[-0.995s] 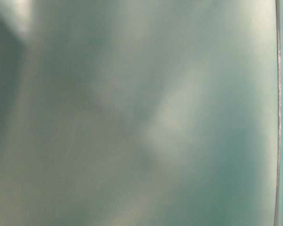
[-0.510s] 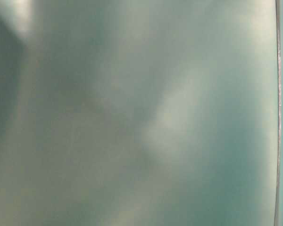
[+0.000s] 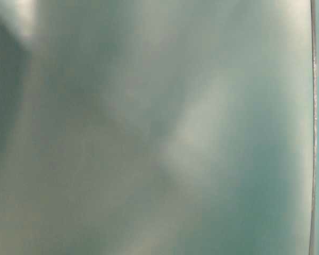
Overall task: Scoop the yellow hexagonal prism block from the bowl with a spoon using the right arm.
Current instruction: 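Close the right gripper on the red spoon's handle end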
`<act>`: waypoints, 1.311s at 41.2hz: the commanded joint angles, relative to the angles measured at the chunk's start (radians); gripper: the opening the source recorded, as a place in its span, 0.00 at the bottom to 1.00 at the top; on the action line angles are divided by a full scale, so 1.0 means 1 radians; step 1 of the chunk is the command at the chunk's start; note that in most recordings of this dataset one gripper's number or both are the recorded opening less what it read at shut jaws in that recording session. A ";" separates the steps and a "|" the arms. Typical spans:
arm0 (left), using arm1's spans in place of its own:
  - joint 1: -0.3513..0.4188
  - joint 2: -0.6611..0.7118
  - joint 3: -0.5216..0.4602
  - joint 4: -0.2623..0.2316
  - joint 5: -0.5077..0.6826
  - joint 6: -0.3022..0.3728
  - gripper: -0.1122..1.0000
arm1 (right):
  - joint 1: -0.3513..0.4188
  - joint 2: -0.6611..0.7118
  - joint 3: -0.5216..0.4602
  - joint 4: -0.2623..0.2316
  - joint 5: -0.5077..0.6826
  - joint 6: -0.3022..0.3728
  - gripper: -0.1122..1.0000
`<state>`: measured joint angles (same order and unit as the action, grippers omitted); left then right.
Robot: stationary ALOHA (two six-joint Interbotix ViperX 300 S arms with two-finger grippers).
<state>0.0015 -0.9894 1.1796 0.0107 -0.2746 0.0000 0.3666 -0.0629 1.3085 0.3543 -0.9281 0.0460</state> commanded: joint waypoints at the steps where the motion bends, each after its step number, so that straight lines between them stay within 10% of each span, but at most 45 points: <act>1: 0.000 0.006 -0.026 0.003 -0.005 0.002 0.10 | 0.020 0.026 -0.003 0.025 -0.044 -0.002 0.56; 46: 0.002 0.009 -0.023 0.003 -0.005 0.002 0.10 | 0.051 0.126 0.005 0.043 -0.075 -0.003 0.55; 54: 0.002 0.009 -0.025 0.003 -0.005 0.002 0.10 | 0.052 0.126 0.003 0.051 -0.072 -0.003 0.34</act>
<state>0.0015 -0.9879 1.1796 0.0107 -0.2746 0.0000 0.4157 0.0721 1.3192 0.4019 -0.9940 0.0445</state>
